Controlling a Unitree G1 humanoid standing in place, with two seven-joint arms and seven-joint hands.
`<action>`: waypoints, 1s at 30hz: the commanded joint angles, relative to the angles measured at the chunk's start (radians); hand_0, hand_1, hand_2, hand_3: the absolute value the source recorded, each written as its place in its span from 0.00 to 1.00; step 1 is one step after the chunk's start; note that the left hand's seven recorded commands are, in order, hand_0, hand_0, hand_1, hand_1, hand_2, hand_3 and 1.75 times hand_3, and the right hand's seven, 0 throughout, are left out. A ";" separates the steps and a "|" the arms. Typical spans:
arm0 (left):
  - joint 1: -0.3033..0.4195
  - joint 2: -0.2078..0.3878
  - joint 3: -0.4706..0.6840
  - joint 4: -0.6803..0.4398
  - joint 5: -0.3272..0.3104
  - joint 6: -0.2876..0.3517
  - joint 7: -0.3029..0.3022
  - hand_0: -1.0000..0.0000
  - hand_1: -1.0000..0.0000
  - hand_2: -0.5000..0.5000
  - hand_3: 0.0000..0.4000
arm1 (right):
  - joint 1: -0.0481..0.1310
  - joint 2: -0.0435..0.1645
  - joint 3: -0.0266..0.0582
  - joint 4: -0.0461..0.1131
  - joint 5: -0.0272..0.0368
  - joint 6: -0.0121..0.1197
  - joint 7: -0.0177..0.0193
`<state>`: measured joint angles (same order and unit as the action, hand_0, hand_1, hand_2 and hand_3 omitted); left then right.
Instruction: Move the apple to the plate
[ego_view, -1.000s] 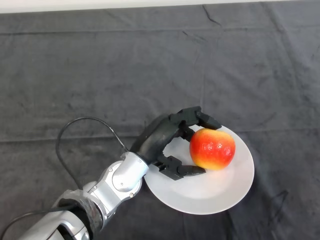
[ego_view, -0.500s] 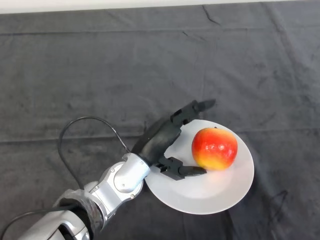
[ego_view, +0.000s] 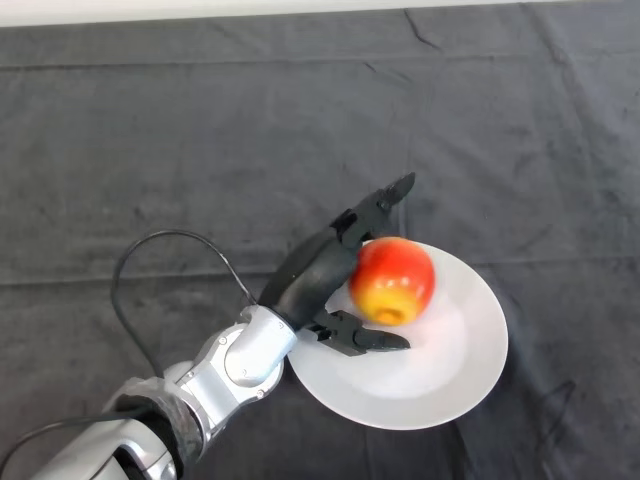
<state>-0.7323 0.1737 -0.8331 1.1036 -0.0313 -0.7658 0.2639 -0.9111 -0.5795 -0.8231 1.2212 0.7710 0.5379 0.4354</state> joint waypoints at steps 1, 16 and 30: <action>-0.018 0.055 0.030 0.057 0.029 -0.009 0.012 1.00 1.00 0.50 0.00 | 0.039 -0.021 -0.0049 0.011 0.0080 -0.007 0.0006; -0.018 0.077 0.137 0.088 0.039 -0.059 0.079 1.00 1.00 0.50 0.00 | 0.038 -0.021 -0.0051 0.012 0.0079 -0.007 0.0008; 0.017 0.215 0.273 0.088 -0.028 -0.136 -0.010 1.00 1.00 0.50 0.00 | 0.038 -0.021 -0.0051 0.012 0.0078 -0.007 0.0009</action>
<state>-0.7284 0.3361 -0.5718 1.1667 -0.0308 -0.8839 0.2564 -0.9103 -0.5826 -0.8232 1.2212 0.7709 0.5381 0.4355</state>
